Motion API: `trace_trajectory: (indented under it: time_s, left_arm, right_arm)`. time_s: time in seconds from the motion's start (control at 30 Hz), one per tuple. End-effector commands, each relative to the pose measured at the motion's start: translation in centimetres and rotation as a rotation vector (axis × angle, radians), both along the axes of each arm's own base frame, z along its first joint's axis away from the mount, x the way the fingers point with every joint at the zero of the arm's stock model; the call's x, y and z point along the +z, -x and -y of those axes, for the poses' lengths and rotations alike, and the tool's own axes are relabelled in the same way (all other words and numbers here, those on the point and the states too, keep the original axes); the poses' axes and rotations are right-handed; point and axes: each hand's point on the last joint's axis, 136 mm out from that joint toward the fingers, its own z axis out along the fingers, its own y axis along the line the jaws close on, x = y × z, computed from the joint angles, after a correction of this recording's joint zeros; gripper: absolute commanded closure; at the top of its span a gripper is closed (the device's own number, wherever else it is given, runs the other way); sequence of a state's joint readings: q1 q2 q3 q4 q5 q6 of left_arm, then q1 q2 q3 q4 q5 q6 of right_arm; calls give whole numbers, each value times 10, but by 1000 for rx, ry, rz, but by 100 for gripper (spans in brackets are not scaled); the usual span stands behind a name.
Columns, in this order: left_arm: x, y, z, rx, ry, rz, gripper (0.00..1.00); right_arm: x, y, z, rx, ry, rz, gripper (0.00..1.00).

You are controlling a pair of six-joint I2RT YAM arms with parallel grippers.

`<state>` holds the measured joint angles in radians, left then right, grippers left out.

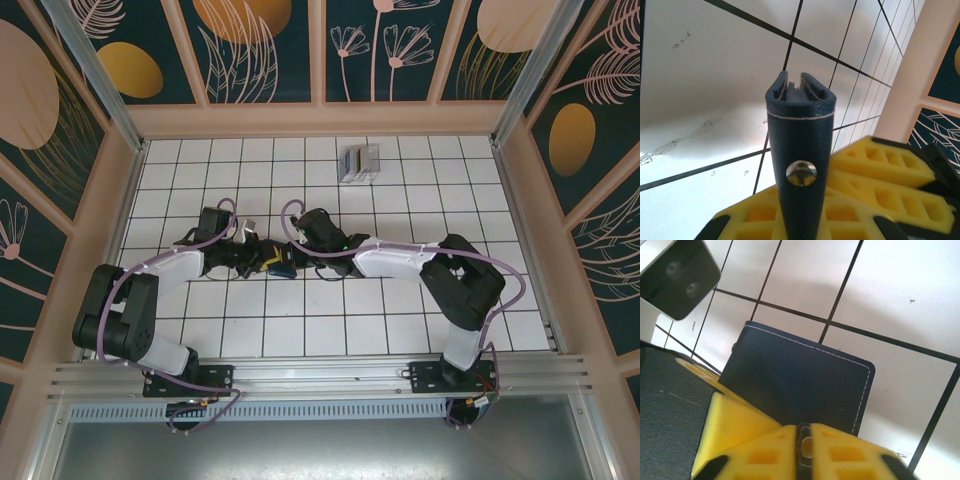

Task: Put the credit cards into the card holder
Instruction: Open the button on the card holder.

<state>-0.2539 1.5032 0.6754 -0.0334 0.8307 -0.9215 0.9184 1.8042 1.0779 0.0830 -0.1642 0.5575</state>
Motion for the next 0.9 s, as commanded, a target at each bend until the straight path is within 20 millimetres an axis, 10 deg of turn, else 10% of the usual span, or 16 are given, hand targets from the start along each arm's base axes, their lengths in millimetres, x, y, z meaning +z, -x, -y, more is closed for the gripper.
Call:
trace_trajectory:
  time_s: [0.0,0.47,0.87]
  left_arm:
    - [30,-6,13,-68,85,81,100]
    - [-1,-5,30,-58,14,50,100]
    - [-27,-27,98,-68,66,117,100]
  right_arm:
    - [-9,3,11,-30,75,-15,96]
    - [48,-4,61,-127,-202,53,100]
    - [9,-11,153,-290,-109,8,100]
